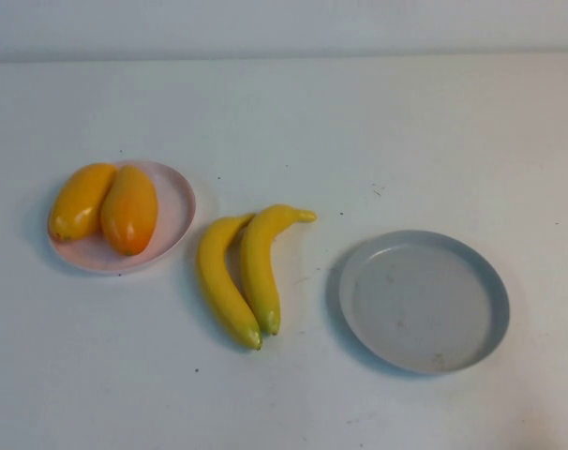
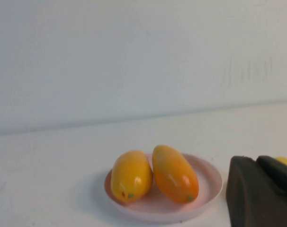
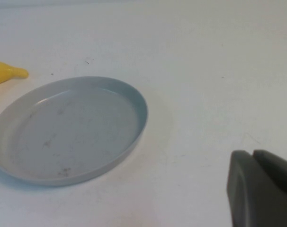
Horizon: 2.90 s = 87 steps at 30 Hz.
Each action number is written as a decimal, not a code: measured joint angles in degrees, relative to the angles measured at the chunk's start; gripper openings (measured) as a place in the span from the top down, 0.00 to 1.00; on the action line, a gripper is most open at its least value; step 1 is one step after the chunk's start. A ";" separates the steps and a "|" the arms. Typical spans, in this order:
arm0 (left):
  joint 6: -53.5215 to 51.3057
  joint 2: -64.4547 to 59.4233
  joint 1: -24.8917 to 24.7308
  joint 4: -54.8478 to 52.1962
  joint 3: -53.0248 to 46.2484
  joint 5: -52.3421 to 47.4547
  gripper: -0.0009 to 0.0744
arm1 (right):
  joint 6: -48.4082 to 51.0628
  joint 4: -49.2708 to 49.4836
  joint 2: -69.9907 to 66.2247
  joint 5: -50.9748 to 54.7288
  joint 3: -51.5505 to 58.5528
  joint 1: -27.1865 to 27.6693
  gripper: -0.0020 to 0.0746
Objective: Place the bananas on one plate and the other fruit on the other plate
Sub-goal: Put another type of fruit in the right plate
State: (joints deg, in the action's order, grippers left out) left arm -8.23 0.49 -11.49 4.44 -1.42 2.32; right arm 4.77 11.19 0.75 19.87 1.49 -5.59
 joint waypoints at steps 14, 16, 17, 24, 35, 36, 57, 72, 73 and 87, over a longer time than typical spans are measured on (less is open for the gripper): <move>3.85 0.13 4.92 -0.57 0.00 -20.75 0.99 | 0.00 0.00 0.00 0.00 0.00 0.00 1.00; 4.22 0.13 5.27 -0.57 0.00 -23.02 0.99 | 0.00 0.00 0.00 0.00 0.00 0.00 1.00; 4.49 0.13 5.60 -0.57 0.00 -23.70 0.99 | 0.00 0.00 0.00 0.00 0.00 0.00 1.00; 4.58 0.13 8.92 -0.64 0.00 -23.83 0.99 | 0.00 0.00 0.00 0.00 0.00 0.00 1.00; 4.58 0.13 9.47 -0.70 0.00 -23.83 0.99 | 0.00 0.00 0.00 0.00 0.00 0.00 1.00; 4.58 0.13 9.47 -0.70 0.00 -23.83 0.99 | 0.00 0.00 0.00 0.00 0.00 0.00 1.00; 4.58 0.13 9.47 -0.82 0.00 -23.83 0.99 | 0.00 0.00 0.00 0.00 0.00 0.00 1.00; 4.58 0.13 9.47 -0.82 0.00 -23.83 0.99 | 0.00 8.26 0.00 -13.51 0.00 0.00 1.00; 4.58 0.13 9.47 -0.82 0.00 -23.83 0.99 | 0.00 9.82 0.00 -15.72 0.00 0.00 1.00; 4.58 0.13 9.47 -0.82 0.00 -23.83 0.99 | -1.79 22.43 -11.89 5.63 -17.96 0.00 1.00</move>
State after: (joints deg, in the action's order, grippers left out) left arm -3.65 0.61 -2.02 3.62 -1.42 -21.51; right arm 2.98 33.61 -11.14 25.50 -16.46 -5.59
